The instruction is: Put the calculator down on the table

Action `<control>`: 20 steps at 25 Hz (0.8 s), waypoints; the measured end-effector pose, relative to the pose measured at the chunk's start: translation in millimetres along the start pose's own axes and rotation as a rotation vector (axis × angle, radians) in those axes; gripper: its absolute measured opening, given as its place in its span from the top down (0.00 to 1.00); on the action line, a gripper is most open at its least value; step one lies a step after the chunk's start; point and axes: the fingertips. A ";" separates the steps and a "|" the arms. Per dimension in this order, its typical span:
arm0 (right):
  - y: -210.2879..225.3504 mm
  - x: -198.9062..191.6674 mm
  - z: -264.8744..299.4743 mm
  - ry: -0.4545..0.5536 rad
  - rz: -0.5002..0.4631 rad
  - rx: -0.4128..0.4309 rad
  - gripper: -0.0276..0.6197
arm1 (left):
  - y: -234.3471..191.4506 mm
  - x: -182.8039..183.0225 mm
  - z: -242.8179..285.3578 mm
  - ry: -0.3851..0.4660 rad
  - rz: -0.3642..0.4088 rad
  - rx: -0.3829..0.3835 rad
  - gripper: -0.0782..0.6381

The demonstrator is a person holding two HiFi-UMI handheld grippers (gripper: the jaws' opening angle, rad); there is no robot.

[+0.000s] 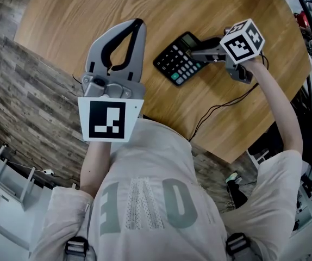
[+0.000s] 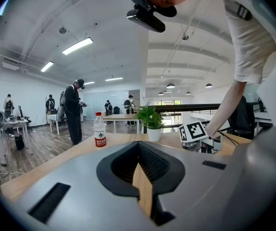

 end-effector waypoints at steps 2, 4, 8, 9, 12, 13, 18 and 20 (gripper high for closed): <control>1.7 7.2 -5.8 0.038 0.017 -0.010 0.73 | -0.5 3.1 -1.6 0.003 0.003 -0.001 0.88; 2.6 18.3 -16.7 0.088 0.035 -0.026 0.72 | -4.3 9.0 -3.9 0.010 0.007 0.001 0.88; 8.6 31.4 -42.0 0.193 0.063 -0.077 0.67 | -9.2 20.5 -7.9 0.040 0.014 0.010 0.88; 10.2 32.6 -48.0 0.219 0.067 -0.093 0.67 | -9.9 23.3 -8.6 0.048 0.017 0.012 0.88; 13.9 38.7 -70.3 0.333 0.092 -0.159 0.67 | -10.7 35.0 -11.7 0.081 0.029 0.012 0.88; 14.6 40.0 -80.0 0.386 0.106 -0.184 0.67 | -9.9 40.5 -13.2 0.097 0.034 0.010 0.88; 5.4 36.9 -143.3 0.718 0.164 -0.305 0.67 | -4.3 67.4 -24.6 0.165 0.053 -0.004 0.88; -8.5 34.3 -173.5 0.874 0.175 -0.340 0.67 | -4.5 76.4 -29.5 0.184 0.058 -0.005 0.88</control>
Point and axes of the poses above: the fingertips, and each gripper's own axes: z forward along the fingers, y to its right, x out of its top, and after that the axes turned 9 degrees about z, right-handed
